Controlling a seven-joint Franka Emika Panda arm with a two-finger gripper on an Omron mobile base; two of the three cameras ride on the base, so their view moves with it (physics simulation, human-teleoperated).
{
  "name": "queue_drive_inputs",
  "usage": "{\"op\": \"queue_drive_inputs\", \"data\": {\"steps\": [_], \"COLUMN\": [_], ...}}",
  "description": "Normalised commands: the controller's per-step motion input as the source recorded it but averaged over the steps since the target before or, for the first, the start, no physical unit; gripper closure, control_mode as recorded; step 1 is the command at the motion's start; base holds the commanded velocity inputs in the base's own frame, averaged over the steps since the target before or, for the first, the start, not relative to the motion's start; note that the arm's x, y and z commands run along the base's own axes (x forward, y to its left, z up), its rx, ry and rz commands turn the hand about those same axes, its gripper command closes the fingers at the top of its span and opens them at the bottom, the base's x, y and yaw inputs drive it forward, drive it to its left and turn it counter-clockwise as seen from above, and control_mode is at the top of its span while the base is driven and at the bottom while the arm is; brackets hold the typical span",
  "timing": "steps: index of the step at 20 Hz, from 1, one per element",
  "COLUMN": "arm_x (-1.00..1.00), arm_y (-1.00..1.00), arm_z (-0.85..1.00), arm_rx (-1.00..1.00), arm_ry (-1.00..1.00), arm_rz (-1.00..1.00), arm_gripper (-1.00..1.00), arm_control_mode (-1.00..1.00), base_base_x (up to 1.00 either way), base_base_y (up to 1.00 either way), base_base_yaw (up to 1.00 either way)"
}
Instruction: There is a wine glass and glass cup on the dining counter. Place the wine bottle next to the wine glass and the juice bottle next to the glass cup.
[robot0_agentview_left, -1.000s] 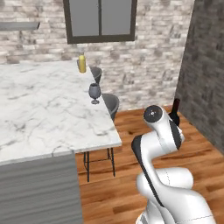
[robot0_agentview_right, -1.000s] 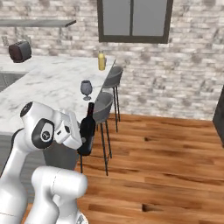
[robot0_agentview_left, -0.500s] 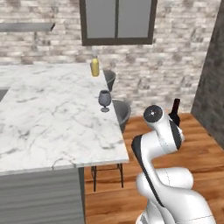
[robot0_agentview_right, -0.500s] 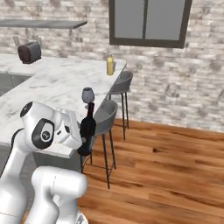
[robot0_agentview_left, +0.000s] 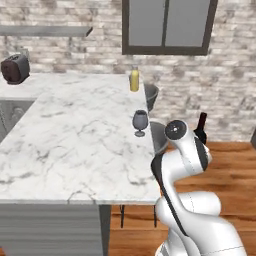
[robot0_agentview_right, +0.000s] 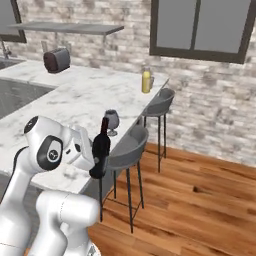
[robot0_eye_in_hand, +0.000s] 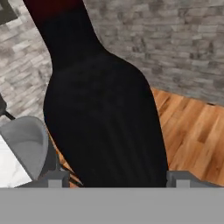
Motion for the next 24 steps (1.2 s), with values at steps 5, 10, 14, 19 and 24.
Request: {"op": "queue_drive_inputs", "data": {"steps": [5, 10, 14, 19, 24], "arm_x": [0.00, 0.00, 0.00, 0.00, 0.00], "arm_y": [0.00, 0.00, 0.00, 0.00, 0.00], "arm_z": [0.00, 0.00, 0.00, 0.00, 0.00], "arm_rx": [0.00, 0.00, 0.00, 0.00, 0.00], "arm_ry": [0.00, 0.00, 0.00, 0.00, 0.00], "arm_rz": [0.00, 0.00, 0.00, 0.00, 0.00], "arm_gripper": [1.00, 1.00, 1.00, 1.00, 1.00], "arm_control_mode": [1.00, 1.00, 1.00, 1.00, 1.00], "base_base_x": [0.21, 0.02, -0.08, -0.13, -0.17], "base_base_y": [-0.29, -0.28, -0.42, -0.55, -0.62], "base_base_yaw": [0.48, 0.57, 0.43, 0.28, 0.22]}}
